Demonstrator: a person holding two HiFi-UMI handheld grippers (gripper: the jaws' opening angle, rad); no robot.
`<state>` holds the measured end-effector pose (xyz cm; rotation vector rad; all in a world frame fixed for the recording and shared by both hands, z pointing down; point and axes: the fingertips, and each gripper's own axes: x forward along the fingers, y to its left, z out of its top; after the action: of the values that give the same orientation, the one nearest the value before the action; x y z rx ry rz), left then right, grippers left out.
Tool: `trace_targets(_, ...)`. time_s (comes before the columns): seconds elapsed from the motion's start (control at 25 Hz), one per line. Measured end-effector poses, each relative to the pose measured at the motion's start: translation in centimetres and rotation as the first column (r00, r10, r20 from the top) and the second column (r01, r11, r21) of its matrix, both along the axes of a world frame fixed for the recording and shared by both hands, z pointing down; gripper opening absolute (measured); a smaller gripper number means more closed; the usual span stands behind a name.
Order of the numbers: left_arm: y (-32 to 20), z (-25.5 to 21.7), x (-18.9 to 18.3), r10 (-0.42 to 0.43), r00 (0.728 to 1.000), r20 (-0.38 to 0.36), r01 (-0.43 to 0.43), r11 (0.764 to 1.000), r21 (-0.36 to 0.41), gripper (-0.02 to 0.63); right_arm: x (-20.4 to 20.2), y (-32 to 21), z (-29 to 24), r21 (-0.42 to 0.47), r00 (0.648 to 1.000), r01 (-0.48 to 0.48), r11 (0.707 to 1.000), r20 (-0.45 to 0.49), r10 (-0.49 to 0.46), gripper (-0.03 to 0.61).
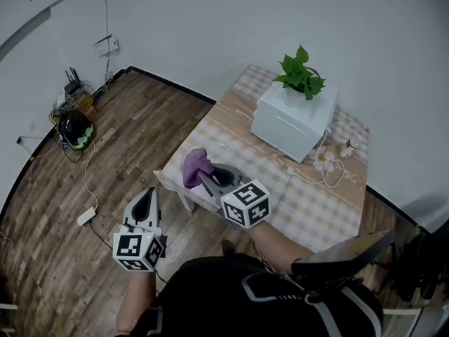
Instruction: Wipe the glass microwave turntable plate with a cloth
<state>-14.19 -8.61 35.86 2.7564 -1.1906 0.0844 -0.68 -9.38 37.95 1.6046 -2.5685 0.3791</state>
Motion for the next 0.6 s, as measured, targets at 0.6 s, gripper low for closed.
trace_targets(0.6, -0.1, -0.2, -1.7, -0.016, 1.0, 0.005, 0.016, 1.0, 0.004, 0.006, -1.7, 0.5, -1.2, 0.04, 0.998, -0.004, 0.999, -0.059, 0.007, 0.069)
